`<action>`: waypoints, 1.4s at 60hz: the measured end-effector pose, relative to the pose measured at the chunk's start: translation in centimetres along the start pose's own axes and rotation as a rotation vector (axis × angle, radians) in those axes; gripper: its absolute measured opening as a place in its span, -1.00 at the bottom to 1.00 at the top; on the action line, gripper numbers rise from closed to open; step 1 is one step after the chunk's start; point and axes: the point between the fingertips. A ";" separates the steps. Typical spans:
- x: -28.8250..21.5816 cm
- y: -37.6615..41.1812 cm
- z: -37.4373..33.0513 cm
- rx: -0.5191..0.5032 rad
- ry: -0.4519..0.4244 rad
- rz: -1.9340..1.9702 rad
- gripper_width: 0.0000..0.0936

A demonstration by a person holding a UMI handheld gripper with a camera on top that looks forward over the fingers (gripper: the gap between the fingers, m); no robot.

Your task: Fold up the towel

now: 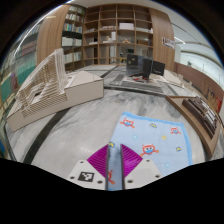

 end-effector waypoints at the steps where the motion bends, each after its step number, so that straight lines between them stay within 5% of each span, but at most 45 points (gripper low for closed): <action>1: -0.1 -0.3 0.1 0.005 -0.005 0.001 -0.56; 3: -0.4 -0.9 0.1 0.019 -0.019 0.006 -0.93; 8: -0.5 -1.1 0.0 0.006 -0.022 0.037 -0.99; 31: -8.5 -10.0 -7.6 0.082 -0.210 0.098 -0.99; 45: -4.4 -22.8 -7.1 0.274 -0.132 0.113 -0.94; 49: -2.7 -24.3 -6.3 0.278 -0.096 0.096 -0.68; 51: -2.3 -24.6 -6.2 0.270 -0.092 0.093 -0.31; 52: -2.5 -24.8 -6.3 0.269 -0.104 0.088 -0.35; 56: -3.0 -25.4 -7.2 0.278 -0.127 0.070 0.34; 62: -3.7 -24.5 -9.1 0.216 -0.144 0.106 0.76; 84: -3.1 -16.7 -22.3 0.032 -0.207 0.147 0.77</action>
Point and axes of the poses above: the point between the fingertips, and its own axes, seen from behind it with the camera up: y to the left, x down, z forward, the way the camera looks, and after that the axes turned 15 degrees about z, right-handed
